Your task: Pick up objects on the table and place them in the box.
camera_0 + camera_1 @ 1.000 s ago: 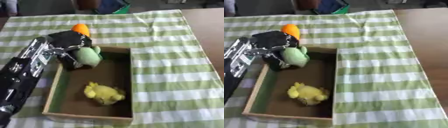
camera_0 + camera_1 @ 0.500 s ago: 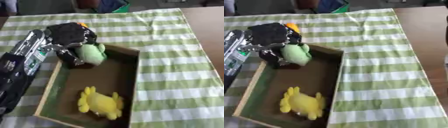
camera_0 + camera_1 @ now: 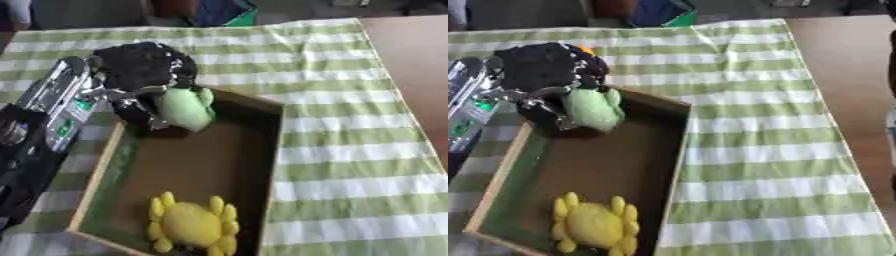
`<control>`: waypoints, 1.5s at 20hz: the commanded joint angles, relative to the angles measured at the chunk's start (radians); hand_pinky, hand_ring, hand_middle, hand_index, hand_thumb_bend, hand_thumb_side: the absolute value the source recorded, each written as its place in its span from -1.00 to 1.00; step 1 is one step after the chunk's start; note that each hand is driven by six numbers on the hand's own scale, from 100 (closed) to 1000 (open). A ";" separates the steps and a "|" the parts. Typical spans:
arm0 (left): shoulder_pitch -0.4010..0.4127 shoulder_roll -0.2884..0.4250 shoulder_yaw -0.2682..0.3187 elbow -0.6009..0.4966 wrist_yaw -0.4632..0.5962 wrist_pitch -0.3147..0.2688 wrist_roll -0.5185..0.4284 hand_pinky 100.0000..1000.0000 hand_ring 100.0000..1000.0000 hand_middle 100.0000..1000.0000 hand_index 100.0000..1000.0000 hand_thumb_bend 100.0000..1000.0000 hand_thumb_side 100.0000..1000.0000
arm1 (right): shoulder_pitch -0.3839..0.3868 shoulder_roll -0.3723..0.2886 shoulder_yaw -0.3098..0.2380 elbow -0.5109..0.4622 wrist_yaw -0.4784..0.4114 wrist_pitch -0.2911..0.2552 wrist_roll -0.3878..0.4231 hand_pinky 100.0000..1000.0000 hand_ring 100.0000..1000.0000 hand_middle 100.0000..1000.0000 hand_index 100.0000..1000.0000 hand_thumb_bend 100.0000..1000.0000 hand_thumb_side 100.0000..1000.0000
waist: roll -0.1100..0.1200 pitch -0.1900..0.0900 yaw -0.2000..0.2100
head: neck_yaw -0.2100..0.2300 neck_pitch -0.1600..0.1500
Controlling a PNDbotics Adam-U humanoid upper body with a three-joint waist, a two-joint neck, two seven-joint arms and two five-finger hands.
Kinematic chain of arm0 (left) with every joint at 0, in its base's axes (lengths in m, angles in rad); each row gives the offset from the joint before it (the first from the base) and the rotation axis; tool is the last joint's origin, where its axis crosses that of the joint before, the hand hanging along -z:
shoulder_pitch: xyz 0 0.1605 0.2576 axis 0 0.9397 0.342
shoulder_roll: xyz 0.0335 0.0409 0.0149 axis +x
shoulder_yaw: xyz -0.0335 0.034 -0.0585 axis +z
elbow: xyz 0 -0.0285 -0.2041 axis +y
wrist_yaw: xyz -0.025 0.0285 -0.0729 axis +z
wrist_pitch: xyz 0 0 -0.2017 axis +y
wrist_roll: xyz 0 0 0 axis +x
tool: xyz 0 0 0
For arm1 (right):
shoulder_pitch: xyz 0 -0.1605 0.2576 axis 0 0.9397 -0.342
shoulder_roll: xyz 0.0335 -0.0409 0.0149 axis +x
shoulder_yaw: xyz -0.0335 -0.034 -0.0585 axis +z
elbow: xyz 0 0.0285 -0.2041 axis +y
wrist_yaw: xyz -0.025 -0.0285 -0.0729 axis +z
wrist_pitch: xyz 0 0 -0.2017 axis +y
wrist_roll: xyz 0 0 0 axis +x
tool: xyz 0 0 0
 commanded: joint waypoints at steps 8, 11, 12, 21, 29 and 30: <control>-0.004 -0.009 0.085 0.142 -0.037 0.066 0.010 0.34 0.72 0.50 0.14 -1.00 -0.67 | -0.005 -0.017 -0.015 -0.019 0.007 0.000 0.004 0.40 0.40 0.11 0.68 -1.00 0.71 | -0.006 0.000 0.003 | -0.001 -0.017; -0.002 -0.012 0.097 0.166 -0.050 0.075 0.021 0.40 0.84 0.78 0.13 -1.00 -0.66 | -0.005 -0.016 -0.016 -0.019 0.009 0.002 0.006 0.40 0.40 0.10 0.68 -1.00 0.71 | -0.005 0.004 0.003 | -0.002 -0.020; -0.002 -0.013 0.098 0.169 -0.052 0.075 0.025 0.41 0.85 0.81 0.13 -1.00 -0.66 | -0.004 -0.016 -0.017 -0.019 0.009 0.002 0.006 0.40 0.40 0.10 0.68 -1.00 0.71 | -0.004 0.005 0.003 | -0.002 -0.020; -0.004 -0.018 0.094 0.160 -0.018 0.080 0.017 0.76 1.00 1.00 0.21 -1.00 -0.66 | -0.002 -0.013 -0.017 -0.019 0.008 0.007 0.011 0.40 0.40 0.09 0.68 -1.00 0.70 | -0.002 0.005 0.005 | -0.003 -0.024; -0.016 0.001 0.094 0.037 -0.029 0.069 0.037 0.76 1.00 1.00 0.19 -1.00 -0.67 | 0.002 -0.012 -0.018 -0.019 0.008 0.010 0.014 0.40 0.40 0.09 0.68 -1.00 0.70 | -0.002 0.004 0.006 | -0.003 -0.024; -0.017 0.006 0.085 0.018 -0.036 0.057 0.038 0.72 1.00 1.00 0.19 -1.00 -0.67 | 0.001 -0.012 -0.018 -0.019 0.007 0.010 0.014 0.40 0.40 0.09 0.68 -1.00 0.70 | -0.002 0.004 0.006 | -0.002 -0.023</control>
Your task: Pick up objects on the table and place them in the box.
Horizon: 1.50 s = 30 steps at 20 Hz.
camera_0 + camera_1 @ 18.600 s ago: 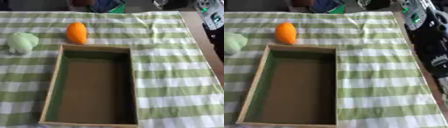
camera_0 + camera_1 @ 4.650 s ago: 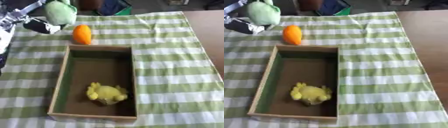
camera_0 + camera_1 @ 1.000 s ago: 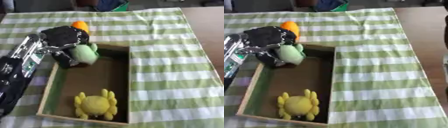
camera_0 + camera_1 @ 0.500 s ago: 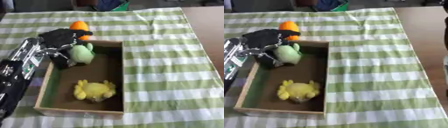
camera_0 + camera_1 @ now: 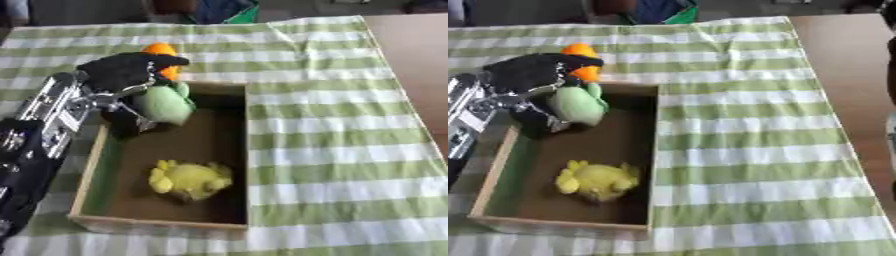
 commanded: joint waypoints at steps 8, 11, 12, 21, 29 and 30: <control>-0.026 0.043 -0.057 -0.189 -0.009 -0.058 -0.007 0.13 0.47 0.44 0.24 -1.00 -0.66 | -0.006 -0.012 -0.013 -0.019 -0.002 -0.001 -0.002 0.40 0.40 0.09 0.68 -1.00 0.70 | -0.001 -0.028 0.001 | -0.004 -0.007; -0.016 0.038 -0.061 -0.167 0.026 -0.076 -0.074 -0.24 0.26 0.28 0.26 -1.00 -0.66 | -0.006 -0.012 -0.013 -0.019 -0.003 -0.004 -0.004 0.41 0.40 0.09 0.68 -1.00 0.70 | -0.003 -0.029 -0.001 | -0.004 -0.008; -0.013 0.036 -0.060 -0.156 0.035 -0.078 -0.097 -0.30 0.20 0.22 0.26 -1.00 -0.66 | -0.005 -0.012 -0.014 -0.019 -0.003 -0.004 -0.005 0.41 0.40 0.09 0.68 -1.00 0.70 | -0.003 -0.029 -0.002 | -0.004 -0.010; 0.013 0.003 -0.076 -0.014 0.074 -0.123 -0.278 -0.49 -0.11 -0.04 0.31 -1.00 -0.66 | -0.005 -0.010 -0.016 -0.019 -0.003 -0.005 -0.009 0.41 0.40 0.08 0.67 -1.00 0.70 | -0.004 -0.024 -0.006 | -0.001 -0.014; 0.014 -0.018 -0.070 0.036 0.043 -0.130 -0.270 -0.32 0.10 0.16 0.54 -1.00 -0.04 | -0.003 -0.008 -0.018 -0.019 -0.003 -0.003 -0.007 0.40 0.39 0.07 0.66 -1.00 0.69 | -0.002 -0.021 -0.009 | 0.001 -0.013; 0.013 -0.019 -0.069 0.030 0.036 -0.130 -0.261 -0.30 0.15 0.20 0.59 -1.00 0.25 | -0.002 -0.007 -0.018 -0.019 -0.003 -0.002 -0.007 0.40 0.39 0.07 0.66 -1.00 0.69 | -0.002 -0.021 -0.010 | 0.002 -0.014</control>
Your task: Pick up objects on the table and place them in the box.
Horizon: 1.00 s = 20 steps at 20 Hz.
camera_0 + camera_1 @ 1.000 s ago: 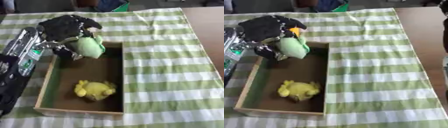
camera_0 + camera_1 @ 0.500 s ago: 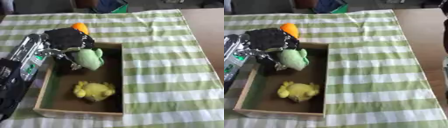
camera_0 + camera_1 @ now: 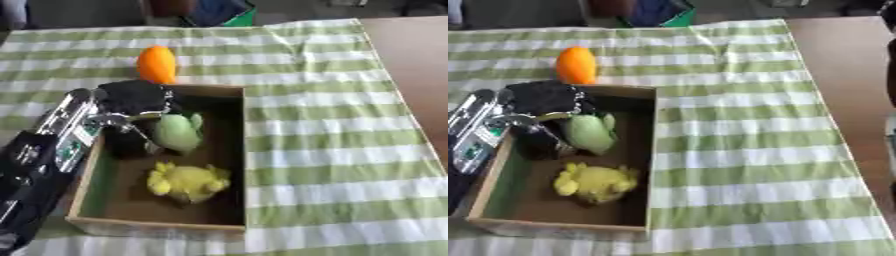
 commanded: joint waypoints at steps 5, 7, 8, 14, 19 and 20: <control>-0.019 0.002 0.007 -0.024 -0.082 -0.106 -0.041 -0.20 0.35 0.40 0.75 -0.62 0.89 | -0.005 -0.014 -0.013 -0.019 -0.004 0.002 -0.001 0.41 0.40 0.07 0.66 -1.00 0.69 | -0.001 -0.017 -0.004 | 0.004 -0.011; -0.020 0.002 0.011 -0.031 -0.113 -0.118 -0.028 -0.17 0.37 0.41 0.76 -0.06 1.00 | -0.005 -0.013 -0.012 -0.019 -0.004 0.002 0.000 0.41 0.40 0.07 0.66 -1.00 0.69 | 0.000 -0.018 -0.003 | 0.005 -0.010; -0.020 0.002 0.014 -0.033 -0.127 -0.122 -0.019 -0.16 0.37 0.41 0.76 0.16 1.00 | -0.005 -0.013 -0.012 -0.019 -0.005 0.003 0.000 0.41 0.40 0.07 0.66 -1.00 0.69 | 0.001 -0.018 -0.003 | 0.005 -0.010; -0.020 0.004 0.038 -0.049 -0.147 -0.131 0.025 -0.18 0.33 0.38 0.71 0.24 1.00 | -0.003 -0.013 -0.012 -0.019 -0.005 0.004 -0.001 0.41 0.40 0.07 0.66 -1.00 0.68 | 0.003 -0.024 -0.001 | 0.002 -0.006; -0.027 0.008 0.067 -0.092 -0.082 -0.114 0.018 -0.20 0.31 0.36 0.69 -0.02 1.00 | -0.001 -0.011 -0.011 -0.019 -0.007 0.007 -0.001 0.41 0.40 0.07 0.66 -1.00 0.68 | 0.006 -0.030 0.000 | 0.003 -0.009; -0.027 0.008 0.073 -0.104 -0.065 -0.107 0.014 -0.20 0.30 0.36 0.69 -0.07 1.00 | -0.001 -0.011 -0.012 -0.019 -0.007 0.007 -0.002 0.41 0.40 0.07 0.66 -1.00 0.68 | 0.006 -0.031 0.000 | 0.004 -0.011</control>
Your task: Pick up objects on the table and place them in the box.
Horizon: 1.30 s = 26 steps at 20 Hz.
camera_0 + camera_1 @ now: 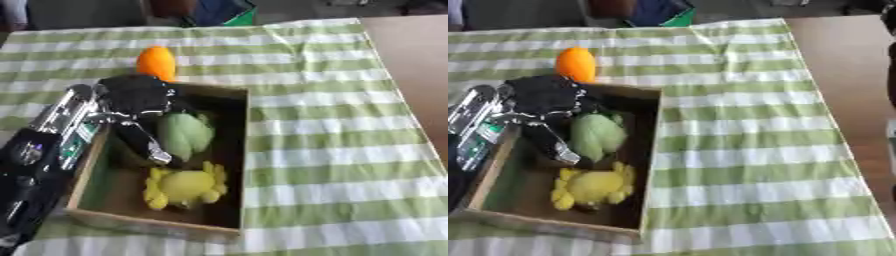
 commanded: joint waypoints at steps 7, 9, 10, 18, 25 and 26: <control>-0.032 0.018 0.073 -0.135 0.169 0.032 -0.094 -0.27 0.18 0.33 0.66 -0.34 1.00 | -0.008 -0.010 -0.014 -0.019 -0.006 0.000 -0.006 0.41 0.40 0.07 0.66 -1.00 0.68 | -0.001 -0.029 -0.002 | 0.005 -0.025; -0.032 0.020 0.085 -0.157 0.203 0.056 -0.106 -0.29 0.17 0.33 0.66 -0.40 1.00 | -0.010 -0.009 -0.014 -0.019 -0.007 0.001 -0.007 0.41 0.40 0.07 0.66 -1.00 0.68 | -0.001 -0.030 -0.004 | 0.008 -0.028; -0.032 0.020 0.091 -0.166 0.217 0.068 -0.110 -0.29 0.17 0.33 0.65 -0.41 1.00 | -0.010 -0.009 -0.014 -0.019 -0.007 0.001 -0.008 0.41 0.40 0.07 0.66 -1.00 0.68 | -0.001 -0.030 -0.004 | 0.009 -0.030; -0.037 0.057 0.186 -0.230 0.317 0.226 -0.074 -0.20 0.33 0.42 0.67 -0.79 0.98 | -0.023 -0.009 -0.013 -0.019 -0.011 -0.002 -0.015 0.41 0.40 0.07 0.66 -1.00 0.68 | -0.004 -0.032 -0.008 | 0.013 -0.045; -0.061 0.180 0.302 -0.047 0.307 0.310 -0.049 -0.10 0.45 0.47 0.68 -0.70 0.92 | -0.050 -0.017 0.005 -0.019 -0.021 -0.013 -0.001 0.41 0.40 0.08 0.65 -1.00 0.69 | 0.010 -0.026 -0.034 | 0.030 -0.001; -0.067 0.197 0.306 -0.014 0.300 0.295 -0.053 -0.10 0.45 0.47 0.68 -0.66 0.91 | -0.052 -0.019 0.006 -0.019 -0.021 -0.014 0.001 0.41 0.40 0.08 0.65 -1.00 0.69 | 0.013 -0.024 -0.038 | 0.035 0.001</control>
